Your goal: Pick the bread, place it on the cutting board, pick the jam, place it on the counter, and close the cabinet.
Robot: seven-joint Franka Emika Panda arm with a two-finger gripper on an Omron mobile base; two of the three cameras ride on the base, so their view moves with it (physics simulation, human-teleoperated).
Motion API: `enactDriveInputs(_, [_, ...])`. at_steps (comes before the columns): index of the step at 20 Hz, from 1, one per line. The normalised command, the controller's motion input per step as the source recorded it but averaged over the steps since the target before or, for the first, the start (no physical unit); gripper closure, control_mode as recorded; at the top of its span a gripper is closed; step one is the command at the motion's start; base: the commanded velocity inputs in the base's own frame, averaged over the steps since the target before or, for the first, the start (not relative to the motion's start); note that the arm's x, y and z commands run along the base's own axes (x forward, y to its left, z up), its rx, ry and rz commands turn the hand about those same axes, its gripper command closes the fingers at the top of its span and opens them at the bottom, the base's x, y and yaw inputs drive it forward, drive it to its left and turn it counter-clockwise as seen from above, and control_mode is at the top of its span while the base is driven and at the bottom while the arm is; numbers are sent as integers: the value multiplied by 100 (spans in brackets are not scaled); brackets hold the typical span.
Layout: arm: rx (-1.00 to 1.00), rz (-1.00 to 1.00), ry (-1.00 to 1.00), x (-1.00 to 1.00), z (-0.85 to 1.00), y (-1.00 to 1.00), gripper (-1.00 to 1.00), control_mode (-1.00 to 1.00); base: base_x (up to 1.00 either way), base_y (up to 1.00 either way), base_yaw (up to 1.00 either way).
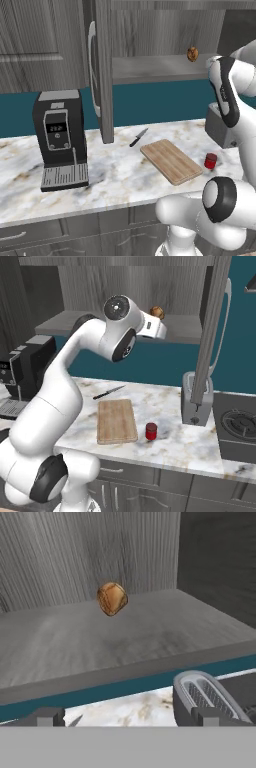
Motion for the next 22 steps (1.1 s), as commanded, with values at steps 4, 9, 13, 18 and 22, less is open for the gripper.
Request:
enactDriveInputs(4, [0,0,0,0,33,14,-100,-100,0,0,0])
enactDriveInputs(9, [0,0,0,4,12,10,-100,-100,0,0,0])
enactDriveInputs(13, [0,0,0,24,0,5,-100,-100,0,0,0])
enactDriveInputs(18, [0,0,0,33,0,4,-100,-100,0,0,0])
enactDriveInputs(22, [0,0,0,42,0,1,-100,-100,0,0,0])
